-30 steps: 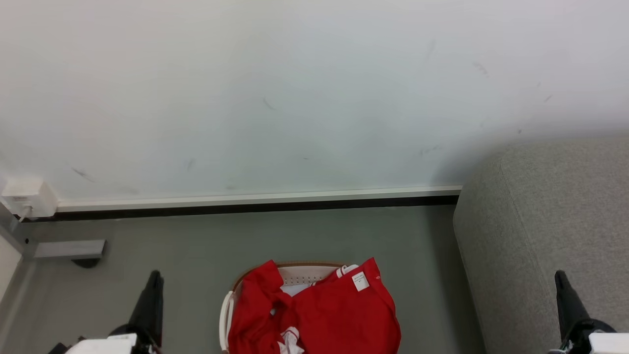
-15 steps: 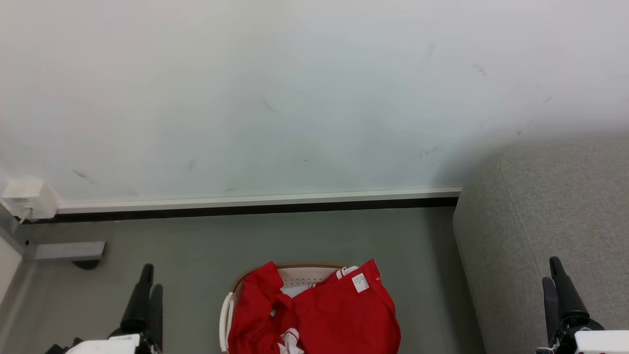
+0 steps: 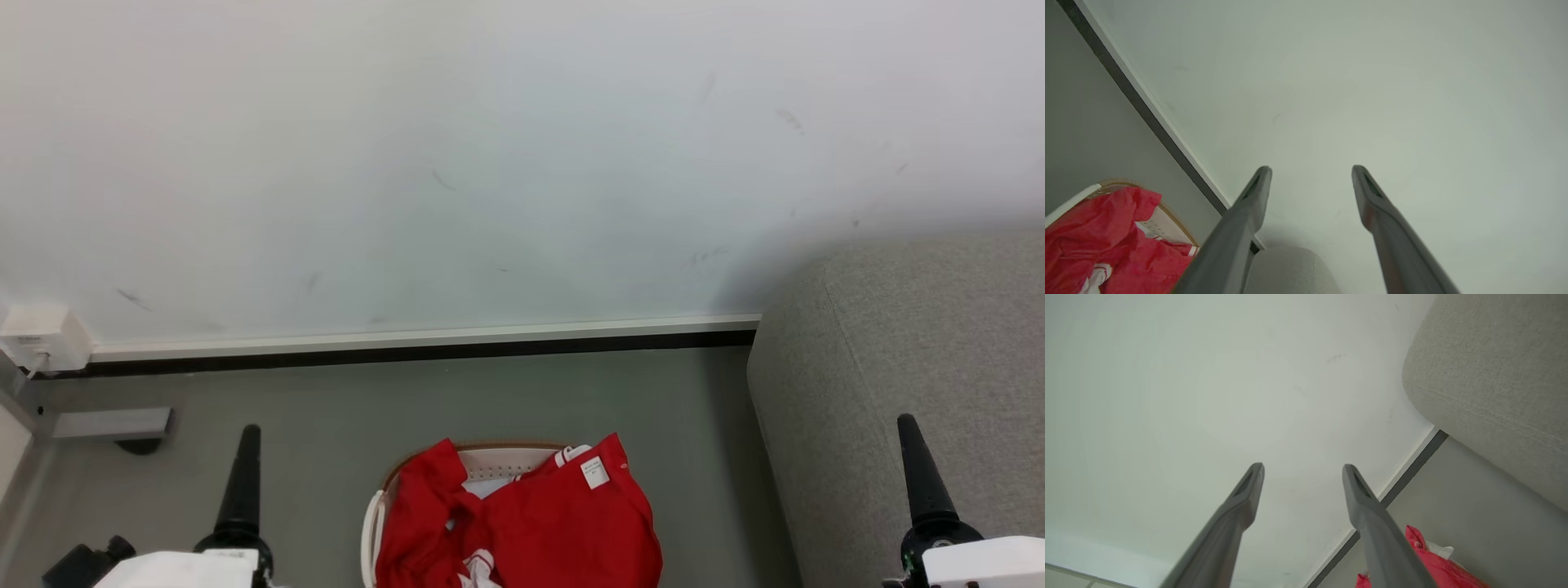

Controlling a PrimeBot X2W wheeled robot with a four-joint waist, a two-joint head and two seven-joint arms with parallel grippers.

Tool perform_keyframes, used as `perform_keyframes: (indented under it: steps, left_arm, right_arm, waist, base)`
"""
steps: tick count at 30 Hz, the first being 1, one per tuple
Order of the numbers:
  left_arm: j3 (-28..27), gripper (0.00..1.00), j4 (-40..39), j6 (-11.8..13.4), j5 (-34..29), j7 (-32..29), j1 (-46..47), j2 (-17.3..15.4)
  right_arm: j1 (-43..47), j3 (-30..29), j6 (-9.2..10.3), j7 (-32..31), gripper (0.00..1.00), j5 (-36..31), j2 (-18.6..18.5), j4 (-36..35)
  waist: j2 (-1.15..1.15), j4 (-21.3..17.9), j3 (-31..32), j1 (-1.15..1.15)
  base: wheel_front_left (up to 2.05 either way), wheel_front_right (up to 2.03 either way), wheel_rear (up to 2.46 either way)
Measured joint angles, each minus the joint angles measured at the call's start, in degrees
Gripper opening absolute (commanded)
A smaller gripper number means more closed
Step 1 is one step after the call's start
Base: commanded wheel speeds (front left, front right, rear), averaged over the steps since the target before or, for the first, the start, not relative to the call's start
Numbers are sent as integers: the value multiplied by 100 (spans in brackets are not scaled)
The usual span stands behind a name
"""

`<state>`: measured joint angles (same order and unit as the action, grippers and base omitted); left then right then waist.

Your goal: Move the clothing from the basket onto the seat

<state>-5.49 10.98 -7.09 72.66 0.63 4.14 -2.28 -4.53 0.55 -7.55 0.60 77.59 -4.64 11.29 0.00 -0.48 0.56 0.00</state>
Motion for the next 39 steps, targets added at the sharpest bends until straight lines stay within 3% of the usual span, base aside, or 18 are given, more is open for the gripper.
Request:
perform_keyframes:
  steps: [12,22,39]
  left_arm:
    - [254,100,-59,240,-1766,244,-26,-3]
    - [439,100,-82,378,-2891,436,-82,-7]
    - [580,100,-132,472,-4055,712,-112,-14]
  right_arm:
    - [-7,350,0,253,100,-1484,-124,49]
    - [-9,464,0,437,100,-2664,-130,97]
    - [-67,759,0,712,100,-3884,-156,97]
  waist:
    - [0,-41,42,0]
    - [0,-74,92,0]
    - [0,-99,149,0]
  base:
    - [0,0,0]
    - [0,0,0]
    - [0,0,0]
